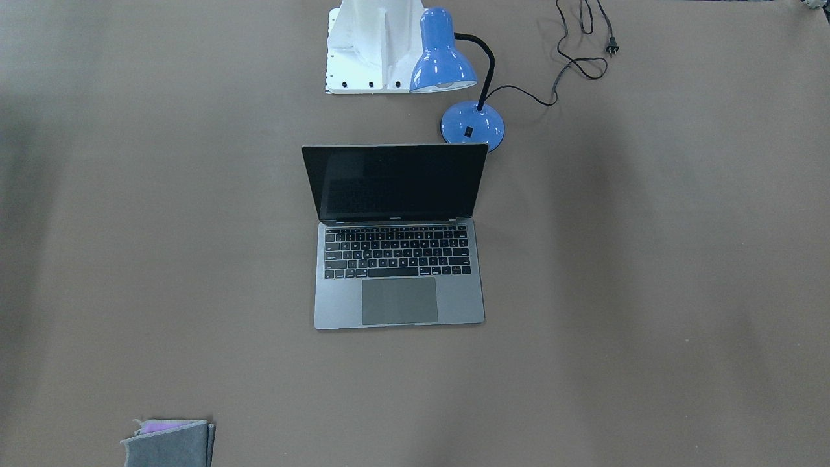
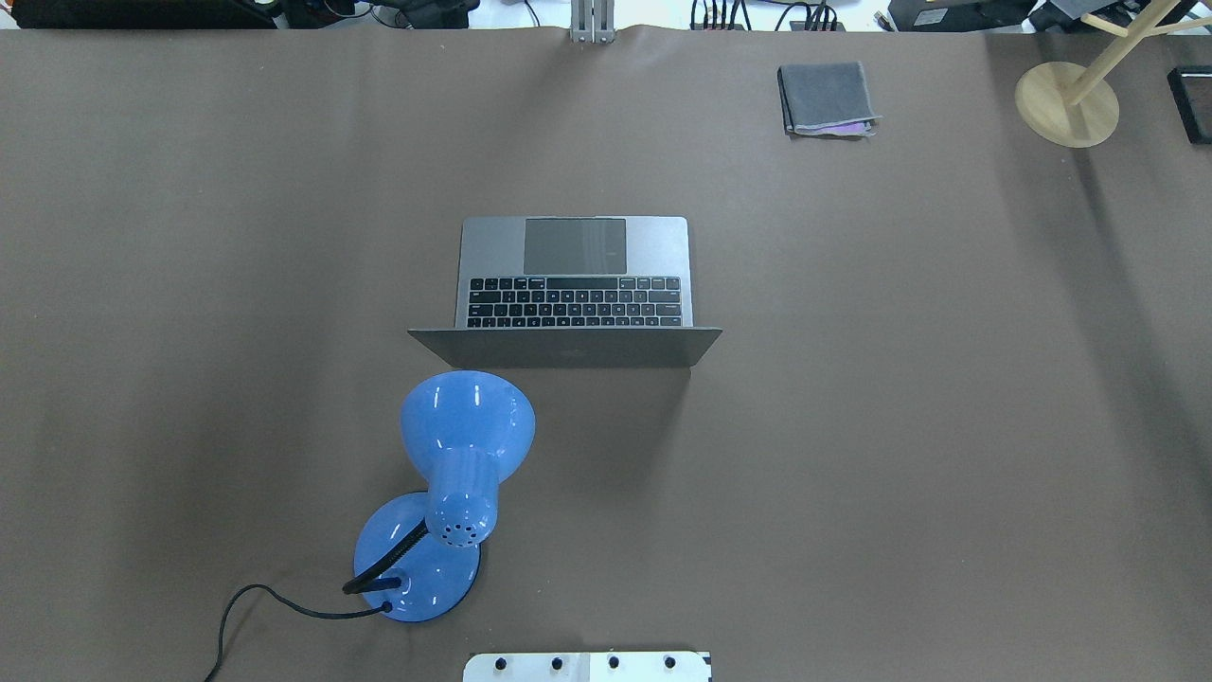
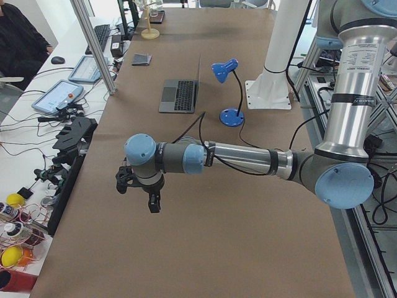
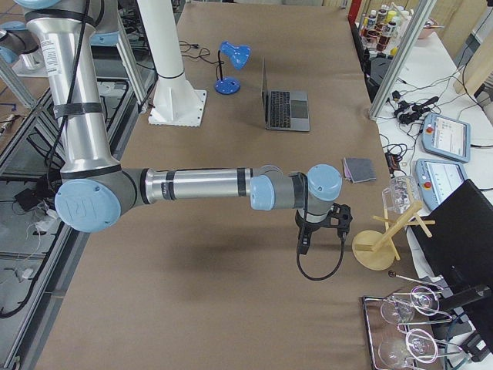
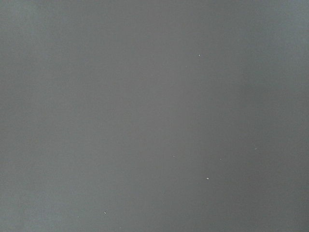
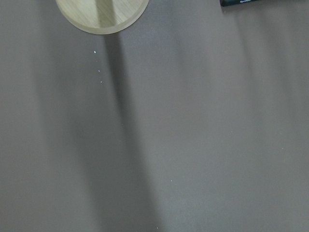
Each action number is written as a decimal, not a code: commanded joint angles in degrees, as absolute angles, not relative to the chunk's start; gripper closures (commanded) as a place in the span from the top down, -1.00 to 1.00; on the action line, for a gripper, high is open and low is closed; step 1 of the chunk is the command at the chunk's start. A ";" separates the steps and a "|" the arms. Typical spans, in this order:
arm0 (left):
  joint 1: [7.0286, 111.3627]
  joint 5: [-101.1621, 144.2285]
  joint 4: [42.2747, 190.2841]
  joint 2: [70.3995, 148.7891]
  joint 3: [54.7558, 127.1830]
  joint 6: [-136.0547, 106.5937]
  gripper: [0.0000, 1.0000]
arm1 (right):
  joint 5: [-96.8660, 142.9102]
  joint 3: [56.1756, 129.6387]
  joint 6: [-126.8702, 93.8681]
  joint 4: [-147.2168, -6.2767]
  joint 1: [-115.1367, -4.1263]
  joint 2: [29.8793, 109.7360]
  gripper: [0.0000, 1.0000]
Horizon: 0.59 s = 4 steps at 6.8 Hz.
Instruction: Close laptop
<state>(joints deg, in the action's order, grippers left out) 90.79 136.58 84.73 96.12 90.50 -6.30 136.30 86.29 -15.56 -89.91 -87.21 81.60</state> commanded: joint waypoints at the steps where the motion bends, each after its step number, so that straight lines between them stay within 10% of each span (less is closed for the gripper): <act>1: 90.79 136.58 84.73 96.15 90.53 -6.33 0.97 | 136.23 86.22 -15.64 -89.91 -87.28 81.82 1.00; 4: 90.79 136.58 84.73 96.06 90.44 -6.33 0.97 | 136.23 86.31 -15.73 -89.91 -87.28 81.83 1.00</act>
